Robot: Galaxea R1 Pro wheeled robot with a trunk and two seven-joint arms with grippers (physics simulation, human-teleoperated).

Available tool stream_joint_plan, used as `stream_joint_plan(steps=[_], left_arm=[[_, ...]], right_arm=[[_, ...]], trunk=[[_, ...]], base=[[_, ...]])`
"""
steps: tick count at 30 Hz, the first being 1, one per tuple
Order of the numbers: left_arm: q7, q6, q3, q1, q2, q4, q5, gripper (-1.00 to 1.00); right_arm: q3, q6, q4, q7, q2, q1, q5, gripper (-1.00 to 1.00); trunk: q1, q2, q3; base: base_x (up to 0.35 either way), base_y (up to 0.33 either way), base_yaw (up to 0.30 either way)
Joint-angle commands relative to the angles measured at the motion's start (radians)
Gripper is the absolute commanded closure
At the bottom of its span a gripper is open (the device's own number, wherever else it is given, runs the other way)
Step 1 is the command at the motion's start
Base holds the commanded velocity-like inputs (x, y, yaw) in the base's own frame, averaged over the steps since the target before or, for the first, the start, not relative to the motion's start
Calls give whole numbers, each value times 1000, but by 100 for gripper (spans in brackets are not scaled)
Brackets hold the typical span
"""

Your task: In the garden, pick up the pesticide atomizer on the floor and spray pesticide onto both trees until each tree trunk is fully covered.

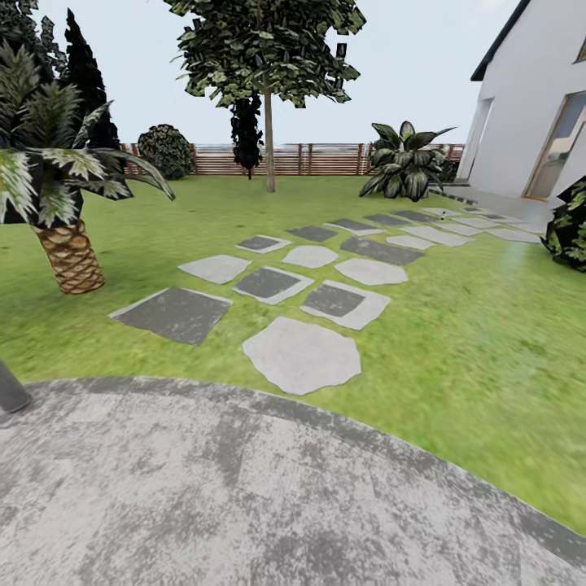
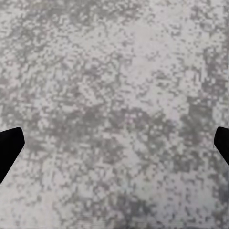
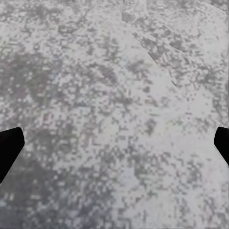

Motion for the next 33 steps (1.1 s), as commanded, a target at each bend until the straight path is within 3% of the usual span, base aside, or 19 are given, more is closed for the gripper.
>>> stream_joint_plan(steps=[1,33], left_arm=[[1,-3,1,-1,0,1,0,-100],[1,-3,1,-1,-1,1,0,-100]], right_arm=[[0,-3,1,-1,0,0,1,-100],[0,-3,1,1,0,-1,1,-100]], trunk=[[0,0,-1],[0,0,-1]], base=[[339,0,0],[339,0,0]])
